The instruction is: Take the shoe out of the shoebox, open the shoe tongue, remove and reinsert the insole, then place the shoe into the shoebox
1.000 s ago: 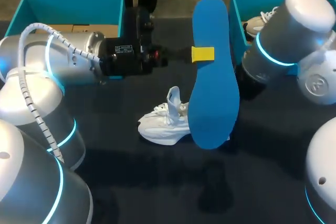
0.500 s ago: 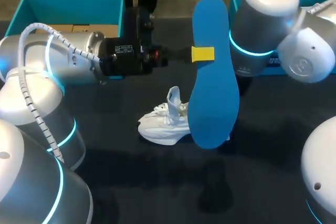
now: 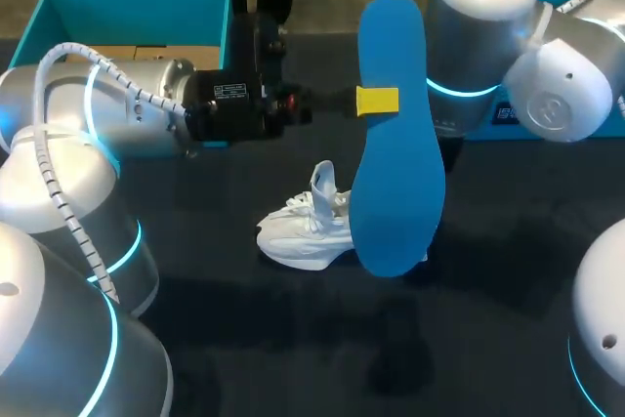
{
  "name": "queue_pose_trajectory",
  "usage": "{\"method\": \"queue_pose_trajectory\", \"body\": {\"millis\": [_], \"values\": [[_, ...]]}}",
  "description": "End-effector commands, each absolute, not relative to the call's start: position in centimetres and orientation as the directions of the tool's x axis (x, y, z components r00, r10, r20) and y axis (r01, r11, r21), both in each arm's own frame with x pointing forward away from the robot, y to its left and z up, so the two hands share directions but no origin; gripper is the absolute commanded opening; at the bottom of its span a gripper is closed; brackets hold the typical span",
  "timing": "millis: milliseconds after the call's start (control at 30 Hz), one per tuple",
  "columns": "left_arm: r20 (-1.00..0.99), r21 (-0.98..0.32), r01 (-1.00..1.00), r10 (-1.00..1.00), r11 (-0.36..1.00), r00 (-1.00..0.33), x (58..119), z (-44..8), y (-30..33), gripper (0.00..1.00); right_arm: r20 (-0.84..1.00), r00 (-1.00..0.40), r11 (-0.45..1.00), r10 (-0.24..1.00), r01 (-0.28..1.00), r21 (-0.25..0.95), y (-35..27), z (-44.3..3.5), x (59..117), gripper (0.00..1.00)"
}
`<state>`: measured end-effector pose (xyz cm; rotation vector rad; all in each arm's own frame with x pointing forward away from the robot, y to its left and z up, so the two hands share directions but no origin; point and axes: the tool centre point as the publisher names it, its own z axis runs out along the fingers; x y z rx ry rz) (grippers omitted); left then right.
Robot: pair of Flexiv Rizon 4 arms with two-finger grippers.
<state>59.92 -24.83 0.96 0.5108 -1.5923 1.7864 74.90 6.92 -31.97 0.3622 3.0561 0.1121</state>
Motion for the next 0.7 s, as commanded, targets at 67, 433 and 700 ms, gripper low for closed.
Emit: {"method": "queue_pose_trajectory", "body": {"millis": [67,433,700], "values": [[0.686,-0.706,-0.708,0.228,-0.023,-0.691,59.9,0.9,-25.1,0.00,-0.054,-0.970,0.969,0.237,0.232,0.080,6.9,-32.1,74.8,1.00],[0.686,-0.706,-0.708,0.228,-0.023,-0.691,59.9,0.9,-25.1,0.00,-0.079,-0.974,0.975,0.214,0.208,0.074,8.5,-31.8,77.9,1.00],[0.686,-0.706,-0.708,0.228,-0.023,-0.691,59.9,0.9,-25.1,0.00,-0.107,-0.981,0.984,0.161,0.151,0.091,9.5,-33.9,80.1,1.00]]}}
